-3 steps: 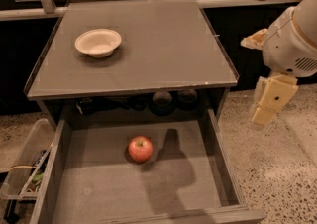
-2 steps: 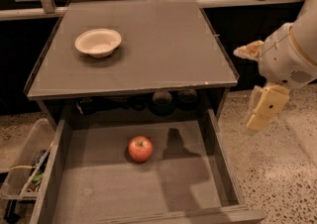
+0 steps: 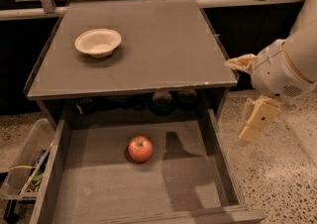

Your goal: Pick apple from top drawer and place on counter

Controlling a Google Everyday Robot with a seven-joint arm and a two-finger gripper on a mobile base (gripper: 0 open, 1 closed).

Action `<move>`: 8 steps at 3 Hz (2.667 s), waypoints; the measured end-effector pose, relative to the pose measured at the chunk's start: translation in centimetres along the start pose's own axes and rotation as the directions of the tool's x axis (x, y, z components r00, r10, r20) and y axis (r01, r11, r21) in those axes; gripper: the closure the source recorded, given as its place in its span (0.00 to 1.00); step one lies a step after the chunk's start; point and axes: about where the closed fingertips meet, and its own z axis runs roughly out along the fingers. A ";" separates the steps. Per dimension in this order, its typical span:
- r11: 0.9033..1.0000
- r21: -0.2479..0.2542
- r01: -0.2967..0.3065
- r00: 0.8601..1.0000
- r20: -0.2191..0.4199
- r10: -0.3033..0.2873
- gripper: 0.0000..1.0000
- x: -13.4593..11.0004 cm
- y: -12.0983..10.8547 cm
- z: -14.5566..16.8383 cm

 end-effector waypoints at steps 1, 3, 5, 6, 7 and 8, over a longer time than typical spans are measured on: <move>1.000 0.000 0.000 1.000 0.000 0.000 0.00 0.0 0.0 0.0; 0.991 -0.137 0.002 0.993 0.119 0.015 0.00 -1.1 4.8 8.5; 0.979 -0.202 -0.010 0.972 0.226 0.057 0.00 -1.1 6.9 15.7; 0.979 -0.202 -0.010 0.972 0.226 0.057 0.00 -1.1 6.9 15.7; 0.982 -0.190 0.010 0.969 0.246 0.037 0.00 -1.6 6.7 16.5; 0.982 -0.182 0.047 0.964 0.266 0.004 0.00 -2.4 5.9 19.0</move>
Offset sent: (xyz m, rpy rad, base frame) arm -0.0296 0.0601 -0.1024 0.1536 0.1593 0.0823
